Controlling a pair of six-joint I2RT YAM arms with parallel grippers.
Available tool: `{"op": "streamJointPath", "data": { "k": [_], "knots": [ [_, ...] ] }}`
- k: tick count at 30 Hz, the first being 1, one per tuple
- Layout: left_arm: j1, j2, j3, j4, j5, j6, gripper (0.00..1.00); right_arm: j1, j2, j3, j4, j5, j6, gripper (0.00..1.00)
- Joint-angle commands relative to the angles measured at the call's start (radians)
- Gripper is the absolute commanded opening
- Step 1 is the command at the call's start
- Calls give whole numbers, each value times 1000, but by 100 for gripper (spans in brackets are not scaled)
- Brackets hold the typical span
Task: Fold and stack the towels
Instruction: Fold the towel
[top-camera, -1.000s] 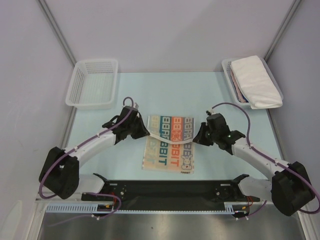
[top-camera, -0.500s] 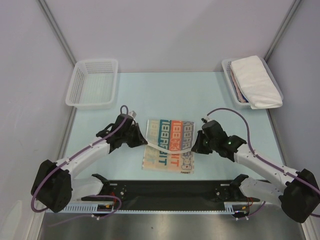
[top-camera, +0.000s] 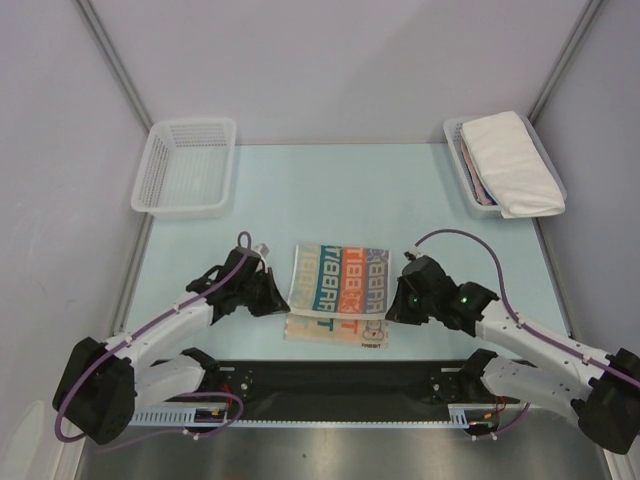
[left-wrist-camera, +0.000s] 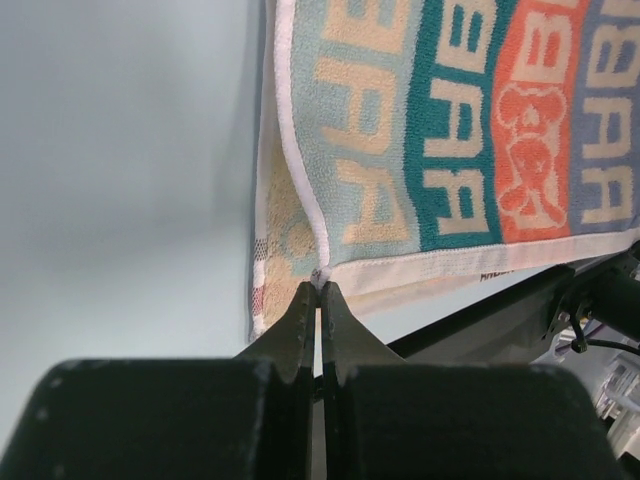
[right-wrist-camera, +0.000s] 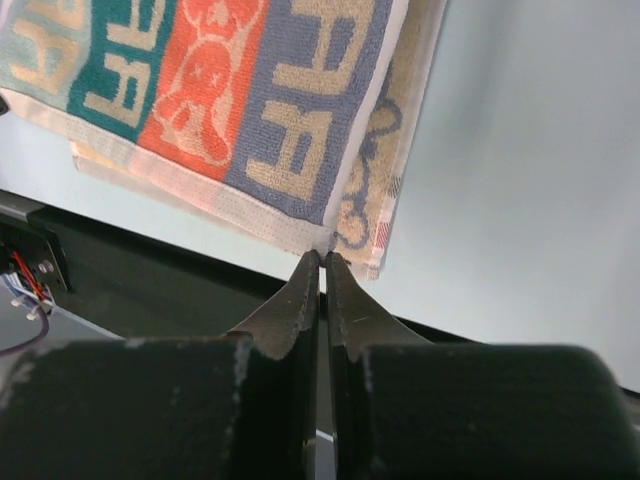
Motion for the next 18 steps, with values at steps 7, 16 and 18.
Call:
{"op": "streamJointPath", "data": {
  "k": [7, 16, 18],
  "knots": [
    [-6, -91, -50, -29, 38, -23, 0, 94, -43, -34, -62, 65, 100, 0],
    [-9, -142, -79, -58, 50, -41, 0, 183, -15, -48, -36, 97, 160, 0],
    [-11, -154, -84, -66, 53, -46, 0, 191, -4, -48, -33, 105, 166, 0]
  ]
}}
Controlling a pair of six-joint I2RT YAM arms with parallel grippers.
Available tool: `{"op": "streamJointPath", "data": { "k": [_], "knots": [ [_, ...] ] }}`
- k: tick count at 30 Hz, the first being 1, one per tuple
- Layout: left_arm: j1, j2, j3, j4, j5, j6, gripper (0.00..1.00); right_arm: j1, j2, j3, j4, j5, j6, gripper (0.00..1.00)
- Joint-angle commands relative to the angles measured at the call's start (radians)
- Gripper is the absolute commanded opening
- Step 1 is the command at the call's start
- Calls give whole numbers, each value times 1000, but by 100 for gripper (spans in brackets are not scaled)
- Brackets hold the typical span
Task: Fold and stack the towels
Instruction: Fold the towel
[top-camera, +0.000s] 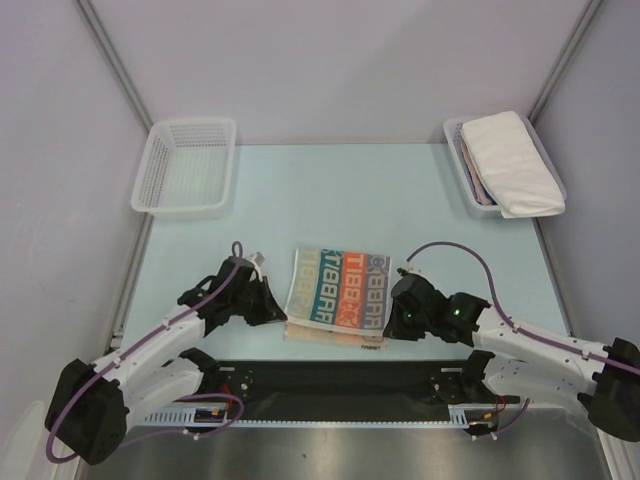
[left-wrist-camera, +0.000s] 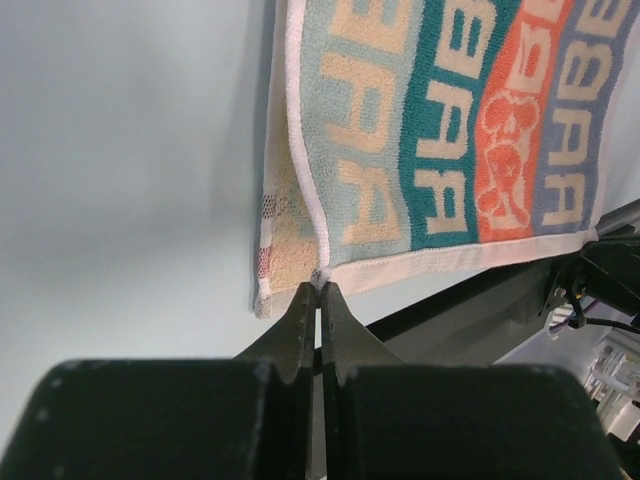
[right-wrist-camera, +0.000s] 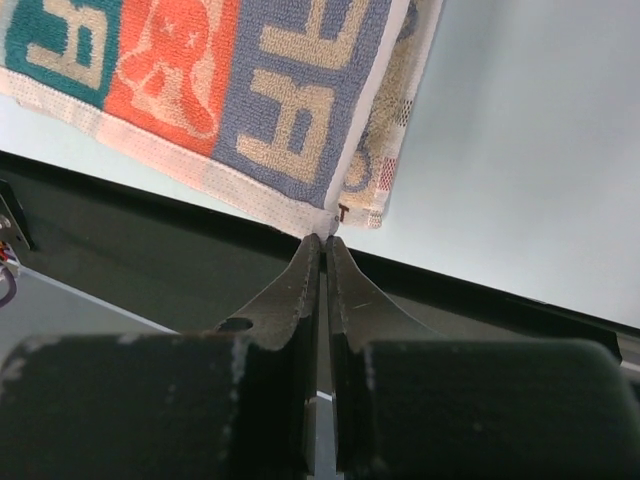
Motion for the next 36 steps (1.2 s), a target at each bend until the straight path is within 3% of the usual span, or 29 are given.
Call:
{"op": "streamJointPath", "data": {
  "k": [1, 26, 36],
  "knots": [
    [-10, -31, -10, -24, 19, -21, 0, 24, 12, -4, 7, 42, 33, 0],
    [-52, -80, 5, -130, 25, -21, 0, 44, -34, -8, -56, 74, 64, 0],
    [-56, -83, 91, -175, 18, 1, 0, 47, -38, 47, -89, 97, 53, 0]
  ]
}}
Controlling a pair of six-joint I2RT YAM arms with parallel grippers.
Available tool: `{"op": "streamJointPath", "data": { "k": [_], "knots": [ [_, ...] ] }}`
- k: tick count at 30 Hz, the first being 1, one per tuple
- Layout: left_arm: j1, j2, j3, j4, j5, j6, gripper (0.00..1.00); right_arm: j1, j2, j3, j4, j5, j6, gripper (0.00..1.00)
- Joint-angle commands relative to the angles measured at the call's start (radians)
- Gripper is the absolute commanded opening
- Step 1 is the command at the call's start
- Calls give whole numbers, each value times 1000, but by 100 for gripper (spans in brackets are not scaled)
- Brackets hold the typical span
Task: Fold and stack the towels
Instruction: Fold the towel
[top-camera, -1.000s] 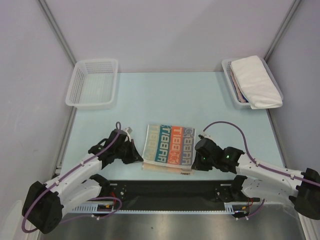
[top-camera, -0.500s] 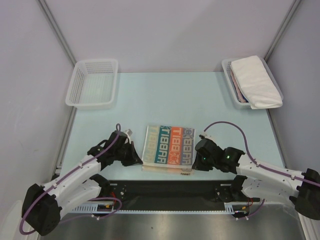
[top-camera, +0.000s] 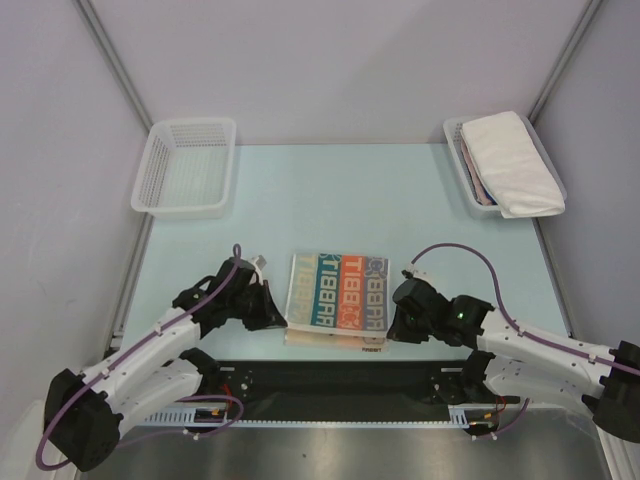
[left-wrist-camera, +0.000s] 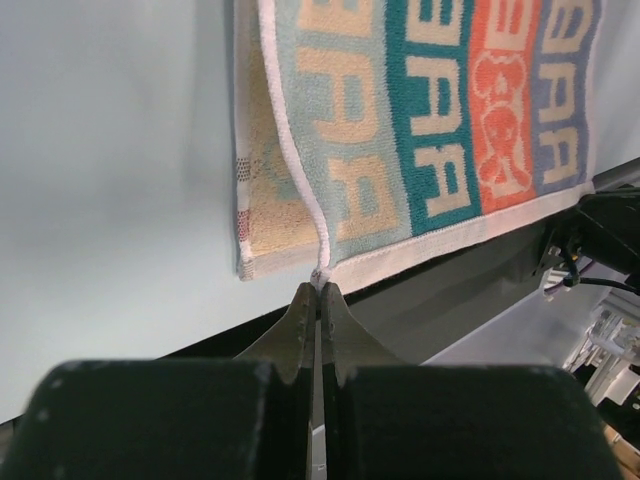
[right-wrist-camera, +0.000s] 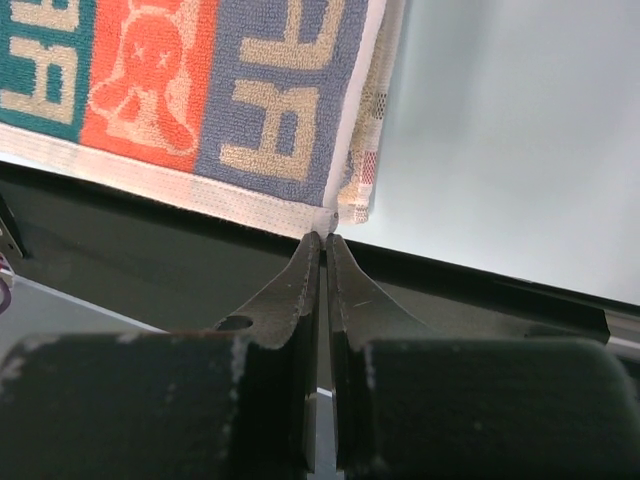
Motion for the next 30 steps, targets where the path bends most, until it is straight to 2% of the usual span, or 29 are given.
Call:
{"op": "streamJointPath", "data": {
  "k": [1, 7, 13, 30],
  "knots": [
    [-7, -21, 79, -42, -10, 21, 0, 7, -15, 69, -55, 49, -3, 0],
    [-7, -26, 176, -94, -41, 44, 0, 7, -15, 147, -103, 81, -28, 0],
    [-7, -46, 188, -126, -49, 38, 0, 7, -35, 178, -135, 94, -29, 0],
    [-7, -40, 33, -33, 20, 7, 0, 11, -55, 69, -75, 46, 15, 0]
  ]
}}
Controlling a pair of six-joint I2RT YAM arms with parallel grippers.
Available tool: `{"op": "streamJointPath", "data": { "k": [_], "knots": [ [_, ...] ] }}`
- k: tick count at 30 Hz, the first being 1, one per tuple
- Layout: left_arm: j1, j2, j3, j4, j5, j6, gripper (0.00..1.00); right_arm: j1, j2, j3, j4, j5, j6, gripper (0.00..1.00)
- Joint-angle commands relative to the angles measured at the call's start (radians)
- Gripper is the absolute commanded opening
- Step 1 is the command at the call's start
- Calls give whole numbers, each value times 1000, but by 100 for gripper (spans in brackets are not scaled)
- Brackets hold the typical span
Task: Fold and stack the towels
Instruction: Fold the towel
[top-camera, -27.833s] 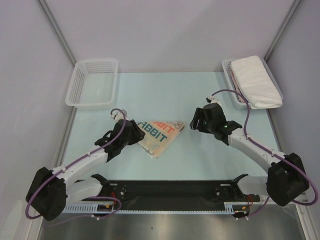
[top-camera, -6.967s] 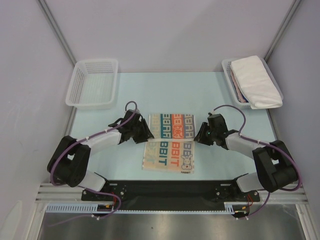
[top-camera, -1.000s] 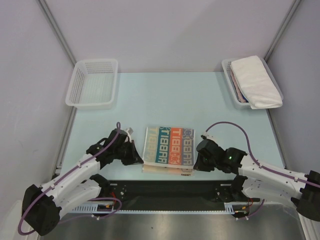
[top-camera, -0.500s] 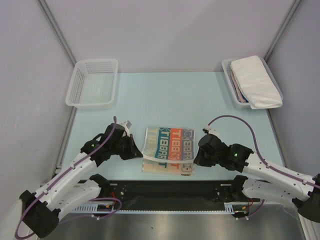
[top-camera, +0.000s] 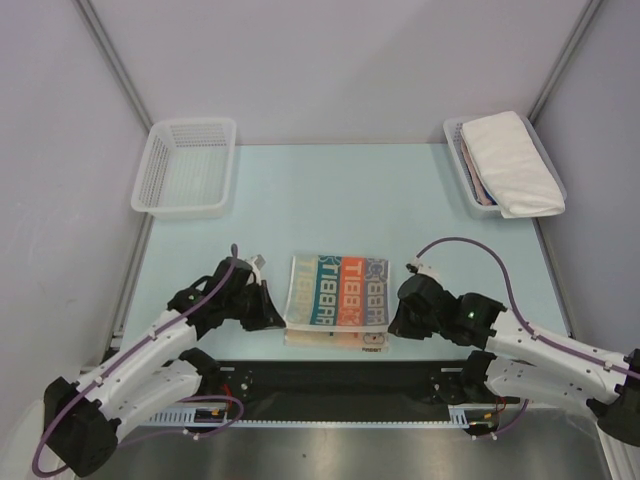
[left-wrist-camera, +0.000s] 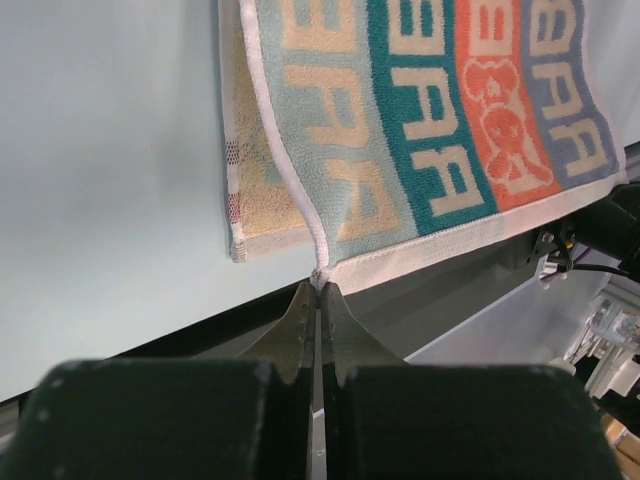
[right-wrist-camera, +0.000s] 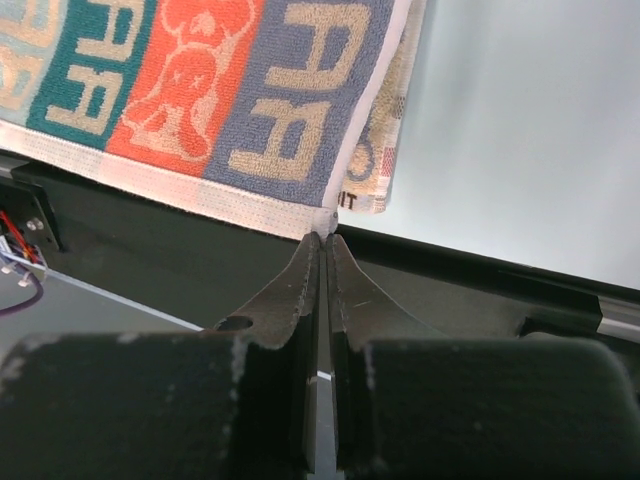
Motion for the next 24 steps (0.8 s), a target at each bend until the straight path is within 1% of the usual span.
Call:
{"op": "streamJointPath", "data": {
  "k": [1, 7, 15, 20, 24],
  "knots": [
    [-5, 12, -32, 45, 24, -8, 0, 5, 2, -28, 23, 1, 19, 0],
    [-7, 58, -84, 113, 60, 0, 0, 10, 25, -85, 70, -27, 28, 0],
    [-8, 121, -120, 154, 80, 3, 1, 18, 63, -139, 138, -53, 43, 0],
    [-8, 145, -121, 165, 81, -3, 4, 33, 83, -165, 171, -70, 52, 1],
    [-8, 164, -124, 174, 81, -11, 2, 41, 100, -178, 191, -76, 54, 2]
  ]
}}
